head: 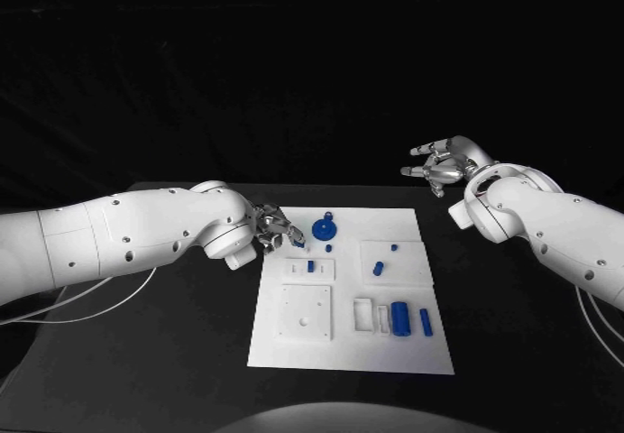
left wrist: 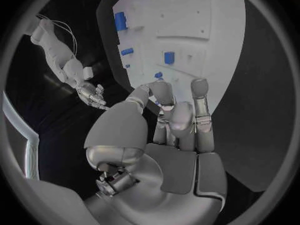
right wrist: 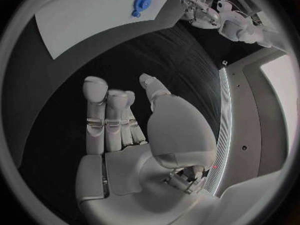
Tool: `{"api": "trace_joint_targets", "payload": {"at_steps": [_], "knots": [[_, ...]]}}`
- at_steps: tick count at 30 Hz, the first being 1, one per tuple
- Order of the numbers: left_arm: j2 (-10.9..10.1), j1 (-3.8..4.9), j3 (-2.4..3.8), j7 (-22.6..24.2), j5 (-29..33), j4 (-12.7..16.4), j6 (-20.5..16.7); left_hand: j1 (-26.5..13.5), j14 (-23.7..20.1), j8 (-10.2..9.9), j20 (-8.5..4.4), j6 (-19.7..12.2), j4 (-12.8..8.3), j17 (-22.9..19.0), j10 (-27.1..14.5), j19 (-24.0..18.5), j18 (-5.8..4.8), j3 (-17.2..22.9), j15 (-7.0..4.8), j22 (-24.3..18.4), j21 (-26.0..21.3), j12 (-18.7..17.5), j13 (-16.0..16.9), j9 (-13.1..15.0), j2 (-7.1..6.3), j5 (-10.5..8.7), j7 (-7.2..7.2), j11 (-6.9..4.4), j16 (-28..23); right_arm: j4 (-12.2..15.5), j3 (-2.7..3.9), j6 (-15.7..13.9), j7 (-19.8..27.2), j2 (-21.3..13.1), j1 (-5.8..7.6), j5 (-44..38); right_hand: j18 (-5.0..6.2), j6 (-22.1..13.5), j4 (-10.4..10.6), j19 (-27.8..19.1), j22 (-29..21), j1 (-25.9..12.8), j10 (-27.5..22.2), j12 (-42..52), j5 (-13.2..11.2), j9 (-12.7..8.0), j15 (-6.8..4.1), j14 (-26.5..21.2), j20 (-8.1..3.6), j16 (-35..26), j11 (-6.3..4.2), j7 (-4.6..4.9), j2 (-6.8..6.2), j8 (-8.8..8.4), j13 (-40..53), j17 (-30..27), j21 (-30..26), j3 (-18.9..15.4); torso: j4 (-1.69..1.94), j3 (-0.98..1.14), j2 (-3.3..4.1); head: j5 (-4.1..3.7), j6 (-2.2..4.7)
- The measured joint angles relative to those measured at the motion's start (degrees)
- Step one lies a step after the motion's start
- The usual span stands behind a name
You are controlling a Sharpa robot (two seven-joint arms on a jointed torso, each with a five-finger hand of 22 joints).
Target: Assemble the parts on the task board
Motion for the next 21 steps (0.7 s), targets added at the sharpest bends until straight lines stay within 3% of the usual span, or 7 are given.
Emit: {"api": "trace_joint_targets", "payload": {"at_steps": [7, 9, 21], "knots": [[0.39, -1.20, -0.18, -0.73, -1.87, 0.45, -1.98, -0.34, 0.07, -0.02, 0.38, 0.04, -0.09, 0.00, 0.00, -0.02, 0.00, 0.41, 0.07, 0.05, 0.21, -0.32, 0.39, 0.94, -0.34, 0.44, 0.00, 0.01, 0.00, 0.00, 0.00, 0.04, 0.00, 0.01, -0.06, 0.00, -0.02, 0.00, 0.00, 0.00, 0.00, 0.00, 0.00, 0.00, 0.29, 0.00, 0.00, 0.00, 0.00, 0.00, 0.00, 0.00, 0.00, 0.00, 0.00, 0.00, 0.00, 0.00, -0.04, 0.03, 0.07, 0.10, -0.25], [0.43, -1.52, -0.20, -0.94, -2.44, 0.50, -2.28, -0.41, 0.03, -0.06, 0.71, 0.05, -0.10, 0.02, 0.10, -0.10, 0.91, 0.42, 0.04, 0.05, 0.21, -0.32, 0.55, 1.28, -0.41, 0.47, 0.00, -0.10, 0.00, 0.01, 0.00, 0.06, 0.00, 0.01, -0.08, 0.00, -0.03, 0.00, 0.00, 0.00, 0.00, 0.00, 0.00, 0.00, 0.29, 0.00, 0.00, 0.00, 0.00, 0.00, 0.00, 0.00, 0.00, 0.00, 0.00, 0.00, 0.00, 0.00, -0.04, 0.04, 0.08, 0.10, -0.37], [0.39, -2.83, -0.22, -1.91, -6.65, 0.77, -2.76, -0.69, -0.14, -0.29, 0.99, 0.07, -0.40, 0.06, 0.21, -0.23, 0.90, 1.02, -0.13, 0.04, 0.21, -0.35, 0.67, 2.51, -0.68, 0.96, -0.01, -0.21, 0.00, 0.04, 0.00, 0.11, 0.00, -0.13, -0.10, 0.00, -0.32, 0.00, 0.00, 0.00, 0.01, 0.00, 0.00, 0.00, 0.89, 0.00, 0.00, 0.00, 0.00, 0.00, 0.00, 0.00, 0.00, 0.00, -0.04, 0.00, 0.00, 0.00, 0.00, 0.03, 0.10, 0.06, -0.83]]}}
